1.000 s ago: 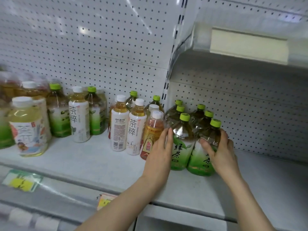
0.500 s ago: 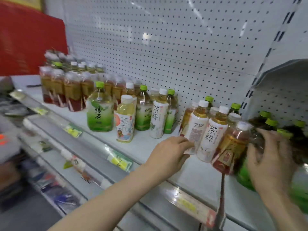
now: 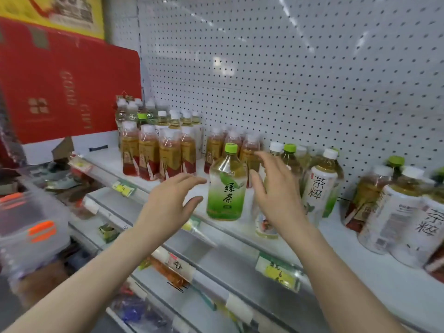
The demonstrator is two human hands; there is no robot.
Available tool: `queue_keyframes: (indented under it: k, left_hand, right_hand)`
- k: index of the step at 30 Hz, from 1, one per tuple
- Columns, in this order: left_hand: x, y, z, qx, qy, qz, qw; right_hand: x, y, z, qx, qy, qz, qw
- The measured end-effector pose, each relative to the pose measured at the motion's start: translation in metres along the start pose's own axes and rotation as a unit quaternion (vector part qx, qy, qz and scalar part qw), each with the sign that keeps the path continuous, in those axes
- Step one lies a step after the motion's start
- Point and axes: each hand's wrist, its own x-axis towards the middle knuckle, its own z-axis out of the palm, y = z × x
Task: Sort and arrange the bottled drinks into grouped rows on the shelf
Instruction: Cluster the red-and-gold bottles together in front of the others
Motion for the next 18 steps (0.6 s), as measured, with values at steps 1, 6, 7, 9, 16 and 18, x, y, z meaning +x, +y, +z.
queue_keyframes:
  k: [1,6,7,9,16,18]
  left_hand:
    - [0.003,-0.014,-0.002,-0.002,-0.005,-0.003,1.0]
    - [0.026,-0.069,-0.001,-0.024,-0.02,-0.003,1.0]
    - [0.032,-0.078,0.001,-0.023,-0.018,-0.005,1.0]
    - [0.046,-0.097,0.004,-0.017,-0.006,-0.01,1.0]
    - [0.119,-0.158,0.006,0.014,0.038,-0.019,0.999]
    - [0.14,-0.175,0.006,0.02,0.038,-0.016,0.999]
  right_hand:
    - [0.014,-0.008,0.013,-0.002,-0.019,0.029,0.999]
    - [0.071,-0.02,0.058,-0.063,-0.097,0.115,0.987]
    - [0.078,-0.02,0.064,-0.086,-0.102,0.121,0.984]
    - [0.093,-0.025,0.074,-0.118,-0.087,0.105,0.984]
    - [0.206,-0.063,0.101,-0.128,-0.221,0.027,0.967]
    - [0.237,-0.072,0.118,-0.153,-0.305,0.008,0.94]
